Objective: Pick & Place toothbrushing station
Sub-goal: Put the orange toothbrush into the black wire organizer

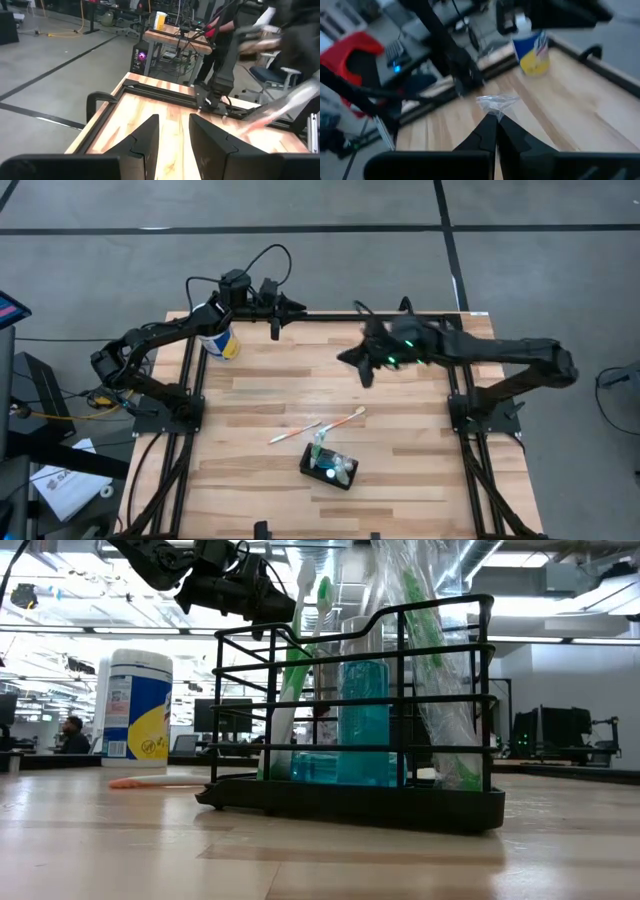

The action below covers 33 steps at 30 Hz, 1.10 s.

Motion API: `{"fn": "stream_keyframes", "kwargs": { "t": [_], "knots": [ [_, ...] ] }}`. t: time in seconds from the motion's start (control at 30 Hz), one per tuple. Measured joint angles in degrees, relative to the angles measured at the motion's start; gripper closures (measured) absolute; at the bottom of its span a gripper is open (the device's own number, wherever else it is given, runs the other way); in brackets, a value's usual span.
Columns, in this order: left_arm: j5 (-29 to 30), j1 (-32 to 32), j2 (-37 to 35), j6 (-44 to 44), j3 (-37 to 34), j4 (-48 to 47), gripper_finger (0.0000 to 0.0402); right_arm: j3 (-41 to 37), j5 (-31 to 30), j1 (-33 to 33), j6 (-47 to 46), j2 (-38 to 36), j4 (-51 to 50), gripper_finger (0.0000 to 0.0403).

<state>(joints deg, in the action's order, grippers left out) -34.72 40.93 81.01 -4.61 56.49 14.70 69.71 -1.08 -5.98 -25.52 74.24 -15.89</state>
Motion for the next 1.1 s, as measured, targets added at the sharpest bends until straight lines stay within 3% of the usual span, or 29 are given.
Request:
{"fn": "stream_keyframes", "kwargs": {
  "t": [0.23,0.63,0.83,1.1],
  "knots": [
    [0.0,0.0,0.0,-4.4,0.0,-0.2,0.03,0.0,-23.5,17.8,-3.8,-5.8,-0.2,0.0403],
    [0.0,-1.3,0.0,-9.2,0.0,-0.3,0.03,0.0,-48.9,40.3,-15.8,1.2,1.4,0.0403],
    [0.0,-2.5,0.0,-9.4,0.0,-0.3,0.03,-0.1,-56.3,44.1,-16.1,5.0,10.4,0.0403],
    [0.4,-3.0,0.0,-9.4,0.0,-0.4,0.03,-0.1,-56.7,44.5,-14.0,5.6,13.0,0.0403]
  ]
}}
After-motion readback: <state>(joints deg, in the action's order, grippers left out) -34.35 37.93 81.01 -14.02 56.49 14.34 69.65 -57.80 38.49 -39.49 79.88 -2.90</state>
